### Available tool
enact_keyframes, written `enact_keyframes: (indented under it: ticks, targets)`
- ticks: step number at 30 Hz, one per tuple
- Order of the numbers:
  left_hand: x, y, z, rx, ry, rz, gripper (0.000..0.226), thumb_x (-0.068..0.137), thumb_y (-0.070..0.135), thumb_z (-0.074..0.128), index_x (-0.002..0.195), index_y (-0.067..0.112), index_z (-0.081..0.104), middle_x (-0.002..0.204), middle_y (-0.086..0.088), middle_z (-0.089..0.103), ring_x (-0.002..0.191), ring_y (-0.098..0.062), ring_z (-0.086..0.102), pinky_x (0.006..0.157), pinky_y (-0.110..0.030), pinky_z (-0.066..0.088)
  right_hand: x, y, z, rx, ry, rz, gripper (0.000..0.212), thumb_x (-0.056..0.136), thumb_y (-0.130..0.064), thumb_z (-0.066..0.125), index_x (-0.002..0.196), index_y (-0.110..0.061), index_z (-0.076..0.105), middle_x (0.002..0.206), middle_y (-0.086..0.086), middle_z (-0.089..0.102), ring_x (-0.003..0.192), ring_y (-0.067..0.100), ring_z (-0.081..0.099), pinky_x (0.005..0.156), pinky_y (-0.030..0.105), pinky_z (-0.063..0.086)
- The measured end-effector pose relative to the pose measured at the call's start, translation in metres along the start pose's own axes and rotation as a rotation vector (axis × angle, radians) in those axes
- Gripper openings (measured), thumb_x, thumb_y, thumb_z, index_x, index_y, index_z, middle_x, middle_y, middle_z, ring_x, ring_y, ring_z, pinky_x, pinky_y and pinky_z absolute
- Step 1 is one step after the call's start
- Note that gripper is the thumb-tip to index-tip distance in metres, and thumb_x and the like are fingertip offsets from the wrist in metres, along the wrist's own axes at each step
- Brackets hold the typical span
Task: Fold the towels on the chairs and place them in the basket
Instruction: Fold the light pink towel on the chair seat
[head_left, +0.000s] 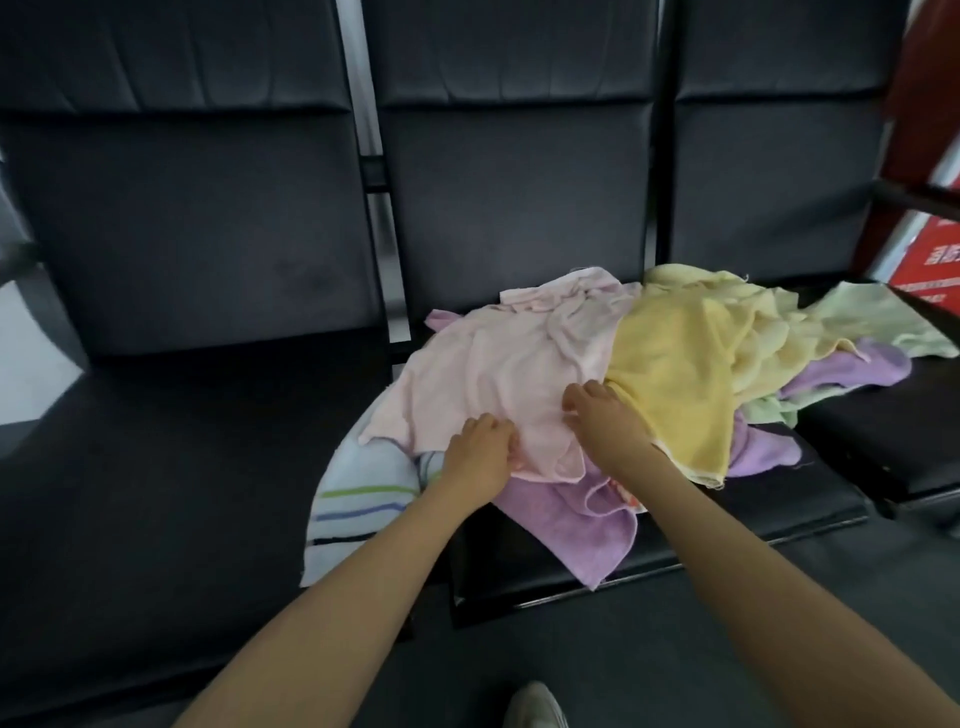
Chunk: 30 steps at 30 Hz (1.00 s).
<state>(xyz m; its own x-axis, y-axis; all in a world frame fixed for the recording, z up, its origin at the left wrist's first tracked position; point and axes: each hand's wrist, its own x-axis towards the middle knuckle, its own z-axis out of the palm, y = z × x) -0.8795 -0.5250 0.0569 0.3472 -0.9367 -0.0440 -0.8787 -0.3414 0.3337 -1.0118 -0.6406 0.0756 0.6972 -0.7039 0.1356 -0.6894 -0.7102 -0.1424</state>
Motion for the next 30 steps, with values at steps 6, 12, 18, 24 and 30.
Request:
enact_keyframes:
  ticks: [6, 12, 18, 24, 30]
  targets:
    - [-0.004, -0.001, -0.006, -0.259, 0.089, -0.034, 0.031, 0.093, 0.024, 0.056, 0.119, 0.009, 0.052, 0.12, -0.009, 0.049, 0.112, -0.026, 0.046, 0.095, -0.036, 0.04, -0.003, -0.011, -0.015, 0.075, 0.167, -0.033, 0.014, 0.098, -0.005, 0.037, 0.108, -0.005, 0.047, 0.106, 0.01, 0.054, 0.091, 0.025, 0.049, 0.07, 0.026, 0.028]
    - [-0.031, 0.025, -0.05, -0.773, 0.332, 0.055, 0.016, 0.096, 0.017, 0.052, 0.109, 0.012, 0.06, 0.097, 0.004, 0.062, 0.077, -0.001, 0.053, 0.075, -0.017, 0.04, -0.024, -0.058, -0.079, 0.851, 0.171, -0.196, 0.007, 0.098, -0.014, 0.048, 0.092, -0.01, 0.048, 0.085, 0.007, 0.063, 0.079, 0.027, 0.062, 0.072, 0.037, 0.051]
    - [-0.082, -0.006, -0.104, -0.982, 0.373, 0.048, 0.022, 0.098, 0.016, 0.05, 0.11, 0.004, 0.064, 0.099, -0.003, 0.064, 0.091, -0.012, 0.059, 0.083, -0.022, 0.046, -0.021, -0.064, -0.089, 0.726, -0.003, -0.267, 0.052, 0.088, 0.004, 0.048, 0.131, -0.025, 0.045, 0.124, -0.001, 0.051, 0.098, 0.016, 0.055, 0.08, 0.026, 0.05]
    - [-0.146, -0.059, -0.136, -1.118, 0.437, -0.061, 0.026, 0.102, 0.021, 0.041, 0.11, 0.014, 0.065, 0.11, -0.006, 0.066, 0.101, -0.015, 0.059, 0.093, -0.033, 0.046, -0.016, -0.095, -0.049, 0.334, -0.173, -0.22, 0.038, 0.092, -0.012, 0.054, 0.13, -0.011, 0.05, 0.127, 0.014, 0.056, 0.112, 0.029, 0.054, 0.087, 0.03, 0.039]
    - [-0.209, -0.102, -0.163, -1.162, 0.609, -0.23, 0.028, 0.102, 0.021, 0.038, 0.101, 0.017, 0.066, 0.101, 0.0, 0.069, 0.093, -0.013, 0.062, 0.079, -0.026, 0.049, -0.016, -0.165, -0.036, 0.297, -0.085, -0.199, 0.02, 0.099, -0.018, 0.042, 0.101, -0.004, 0.055, 0.105, 0.02, 0.057, 0.097, 0.032, 0.055, 0.071, 0.031, 0.031]
